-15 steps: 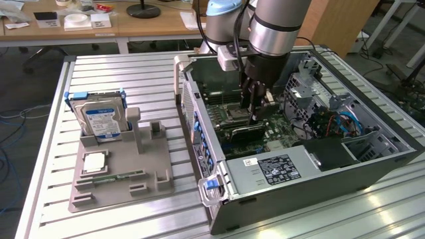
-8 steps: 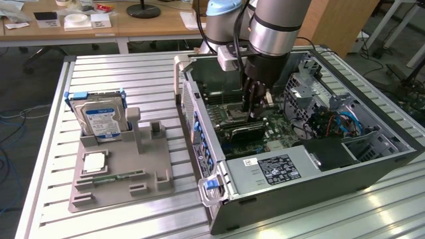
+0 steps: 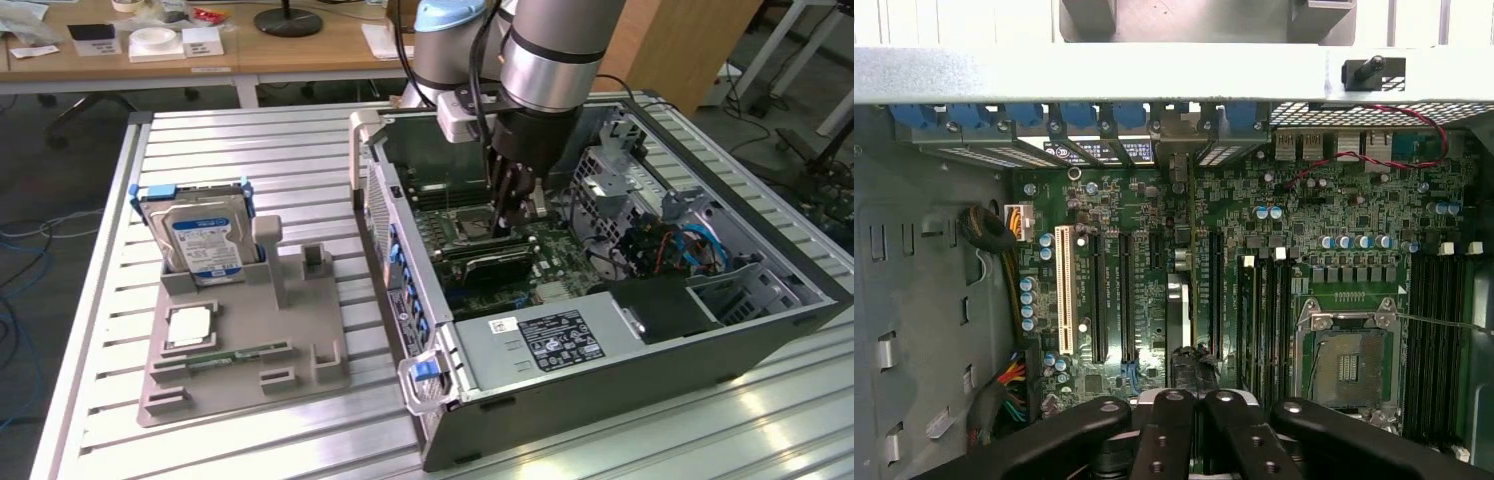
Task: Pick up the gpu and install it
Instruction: 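Press down on the gpu until it lock into place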
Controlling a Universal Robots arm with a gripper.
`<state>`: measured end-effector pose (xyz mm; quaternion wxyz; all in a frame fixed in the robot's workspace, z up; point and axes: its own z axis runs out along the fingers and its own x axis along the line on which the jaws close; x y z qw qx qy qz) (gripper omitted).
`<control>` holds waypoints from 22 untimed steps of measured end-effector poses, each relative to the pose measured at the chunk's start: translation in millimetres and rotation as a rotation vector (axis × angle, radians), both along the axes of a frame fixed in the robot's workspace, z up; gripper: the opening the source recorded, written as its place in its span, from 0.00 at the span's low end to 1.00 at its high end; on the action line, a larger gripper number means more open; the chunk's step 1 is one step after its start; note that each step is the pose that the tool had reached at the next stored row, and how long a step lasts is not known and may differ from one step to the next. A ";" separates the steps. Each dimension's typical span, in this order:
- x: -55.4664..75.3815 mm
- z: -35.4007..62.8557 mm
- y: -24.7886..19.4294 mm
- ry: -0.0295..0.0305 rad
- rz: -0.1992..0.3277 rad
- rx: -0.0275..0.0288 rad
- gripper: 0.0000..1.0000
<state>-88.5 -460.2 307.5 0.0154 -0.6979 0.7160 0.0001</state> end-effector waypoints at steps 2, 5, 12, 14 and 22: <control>0.0 0.0 0.0 0.0000 0.000 0.0000 0.11; 0.0 0.0 0.0 0.0000 0.000 0.0000 0.11; 0.1 0.0 0.0 0.0007 0.000 0.0002 0.11; 0.1 -0.3 0.0 0.0010 0.000 0.0002 0.11; 0.1 -1.7 0.5 0.0043 -0.001 0.0000 0.11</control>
